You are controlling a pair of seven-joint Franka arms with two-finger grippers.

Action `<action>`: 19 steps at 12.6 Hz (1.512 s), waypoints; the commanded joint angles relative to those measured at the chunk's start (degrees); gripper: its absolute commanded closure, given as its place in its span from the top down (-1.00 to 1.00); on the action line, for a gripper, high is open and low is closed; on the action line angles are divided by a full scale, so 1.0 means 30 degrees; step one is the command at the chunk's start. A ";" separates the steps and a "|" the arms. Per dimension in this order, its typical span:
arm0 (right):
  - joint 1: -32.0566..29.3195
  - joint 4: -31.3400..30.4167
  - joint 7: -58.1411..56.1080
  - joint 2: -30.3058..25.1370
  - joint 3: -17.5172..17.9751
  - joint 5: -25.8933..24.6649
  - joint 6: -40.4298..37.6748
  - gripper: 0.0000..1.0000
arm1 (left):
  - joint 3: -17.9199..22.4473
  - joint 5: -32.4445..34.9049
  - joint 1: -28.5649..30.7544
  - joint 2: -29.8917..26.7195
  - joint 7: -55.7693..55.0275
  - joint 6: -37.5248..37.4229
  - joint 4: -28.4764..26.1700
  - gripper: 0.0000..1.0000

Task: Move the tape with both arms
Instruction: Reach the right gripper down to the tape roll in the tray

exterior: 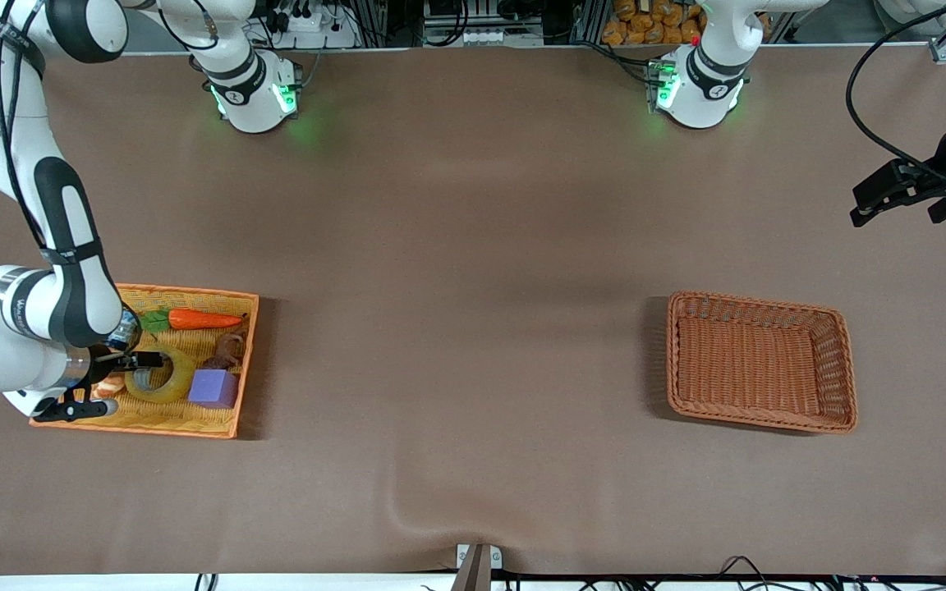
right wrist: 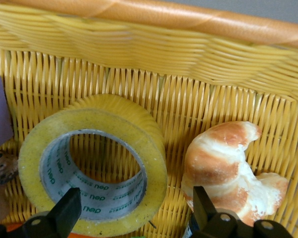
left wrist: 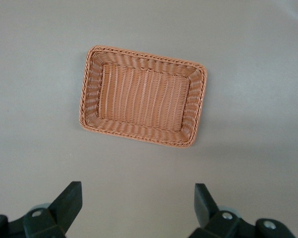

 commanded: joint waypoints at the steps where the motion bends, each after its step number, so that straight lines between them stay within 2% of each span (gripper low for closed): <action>1: 0.0072 0.0002 0.0394 -0.0239 0.0080 0.0168 -0.0315 1.00 | 0.0024 0.0334 -0.0237 -0.0199 -0.0122 -0.0175 -0.0037 1.00; 9: 0.0190 -0.0115 0.1098 -0.0093 0.0051 0.0110 -0.0491 1.00 | -0.0445 0.0217 -0.0150 -0.0316 -0.0064 -0.0351 0.0316 1.00; 10: 0.0190 -0.0144 0.1069 -0.0093 0.0051 0.0109 -0.0491 0.76 | -0.0474 0.0188 -0.0179 -0.0345 0.0139 -0.0583 0.0344 1.00; 12: 0.0190 -0.0144 0.0952 -0.0093 0.0051 0.0080 -0.0461 -0.31 | -0.0707 0.0158 -0.0179 -0.0316 0.0141 -0.0644 0.0374 1.00; 13: 0.0190 -0.0144 0.0923 -0.0093 0.0051 0.0080 -0.0461 -0.70 | -0.0853 0.0216 -0.0150 -0.0287 0.0054 -0.0673 0.0316 1.00; 14: 0.0190 -0.0144 0.0922 -0.0093 0.0051 0.0022 -0.0461 -1.00 | -0.0855 0.0217 -0.0150 -0.0229 0.0053 -0.0673 0.0315 1.00; 19: 0.0160 -0.0115 0.0893 -0.0122 0.0051 -0.0067 -0.0549 -1.00 | -0.0913 0.0217 -0.0033 -0.0316 0.0229 -0.0966 0.0345 1.00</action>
